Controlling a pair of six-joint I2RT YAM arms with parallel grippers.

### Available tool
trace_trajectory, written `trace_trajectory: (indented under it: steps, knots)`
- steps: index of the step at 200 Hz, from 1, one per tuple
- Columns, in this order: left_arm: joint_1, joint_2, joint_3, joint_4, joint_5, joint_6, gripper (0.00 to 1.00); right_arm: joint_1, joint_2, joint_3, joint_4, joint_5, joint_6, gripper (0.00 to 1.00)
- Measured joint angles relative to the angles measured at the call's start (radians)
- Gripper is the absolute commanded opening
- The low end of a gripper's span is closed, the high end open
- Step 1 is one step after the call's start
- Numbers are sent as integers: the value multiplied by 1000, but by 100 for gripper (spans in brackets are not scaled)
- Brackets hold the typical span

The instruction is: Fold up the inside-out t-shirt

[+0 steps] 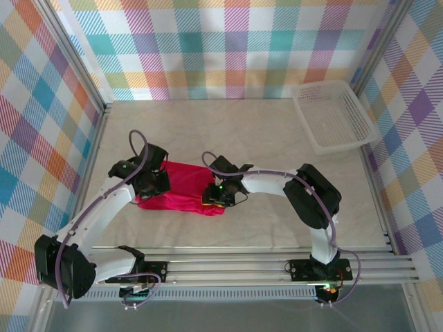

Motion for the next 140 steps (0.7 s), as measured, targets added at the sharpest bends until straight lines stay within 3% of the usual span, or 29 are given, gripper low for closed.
trace_trajectory:
  steps: [32, 48, 56, 67, 76, 91, 117, 140]
  knots:
    - [4, -79, -86, -33, -24, -58, 0, 0, 0, 0, 0, 0, -1, 38]
    - [9, -113, -103, -33, -36, -76, 10, 0, 0, 3, -3, 0, -4, 39]
    - [14, -116, -104, -32, -41, -79, 22, 0, 0, 5, -7, 0, -6, 40]
    - [22, -108, -103, -16, -45, -88, 57, 0, 0, 12, -16, 0, -12, 43]
    - [29, -80, -96, -11, -46, -90, 65, 0, 0, 21, -29, 1, -17, 45]
    - [40, -16, -71, -4, -41, -90, 66, 0, -6, 34, -65, 16, -37, 47]
    - [58, 19, -49, 16, -16, -88, 41, -1, -39, 54, -155, 60, -66, 48]
    - [78, -21, -61, 31, 11, -91, 41, -7, -68, 93, -215, 82, -92, 48]
